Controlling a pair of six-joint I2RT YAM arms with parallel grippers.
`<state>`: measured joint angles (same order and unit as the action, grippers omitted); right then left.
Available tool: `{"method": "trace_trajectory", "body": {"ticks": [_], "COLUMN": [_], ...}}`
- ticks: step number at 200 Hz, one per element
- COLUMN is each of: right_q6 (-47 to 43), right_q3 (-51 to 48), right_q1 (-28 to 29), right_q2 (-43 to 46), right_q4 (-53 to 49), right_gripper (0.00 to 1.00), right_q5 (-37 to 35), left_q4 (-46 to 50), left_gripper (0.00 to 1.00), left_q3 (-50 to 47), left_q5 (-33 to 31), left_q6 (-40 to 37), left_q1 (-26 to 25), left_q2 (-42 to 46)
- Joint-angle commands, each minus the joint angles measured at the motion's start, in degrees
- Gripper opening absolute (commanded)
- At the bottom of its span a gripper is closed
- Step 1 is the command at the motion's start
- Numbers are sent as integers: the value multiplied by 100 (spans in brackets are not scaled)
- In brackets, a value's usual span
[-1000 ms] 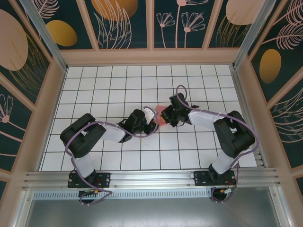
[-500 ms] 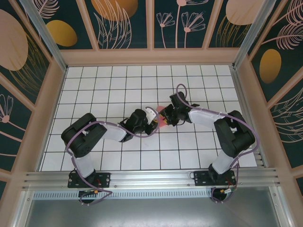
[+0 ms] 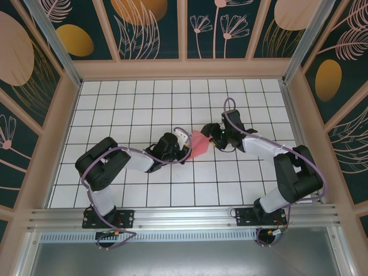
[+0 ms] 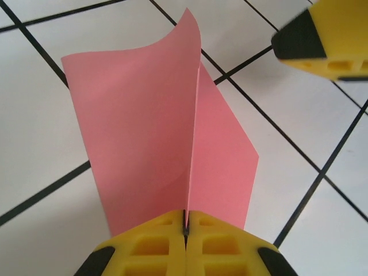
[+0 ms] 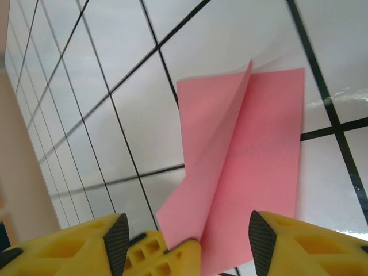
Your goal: Fold a paper plane with a square sheet of paper (pick it up from the middle)
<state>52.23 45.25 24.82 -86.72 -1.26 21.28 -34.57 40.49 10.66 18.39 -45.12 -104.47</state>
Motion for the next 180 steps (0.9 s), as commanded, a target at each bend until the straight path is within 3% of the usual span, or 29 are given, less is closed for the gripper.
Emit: {"method": "trace_trajectory", "body": {"ticks": [1,28,61,112,180], "right_q6": [-862,-977,-1040,-1203,-1047], "right_q3": [-442,-909,-1018,-852,-431], "right_q1": [-55,-65,-64,-56,236], "right_q2": [167,61,-225,-106,-905], "right_q4": [641,1459,1755,1350,1391], "right_gripper": [58,51,46,44,42], "right_q5": [483,1037,1259,901,1046], "left_q4": [-290,-556,-694,-427,-402], "left_gripper": [5,4,5,5,5], "left_q3": [-101,-231,-283,-205,-125], "left_q5": [282,449,543,446,472], "left_q6": [805,1429,1715,1672,1809], "left_q1": [-13,-10,-8,-8,-5], "left_q2": [-13,-43,-82,-100,-267]}}
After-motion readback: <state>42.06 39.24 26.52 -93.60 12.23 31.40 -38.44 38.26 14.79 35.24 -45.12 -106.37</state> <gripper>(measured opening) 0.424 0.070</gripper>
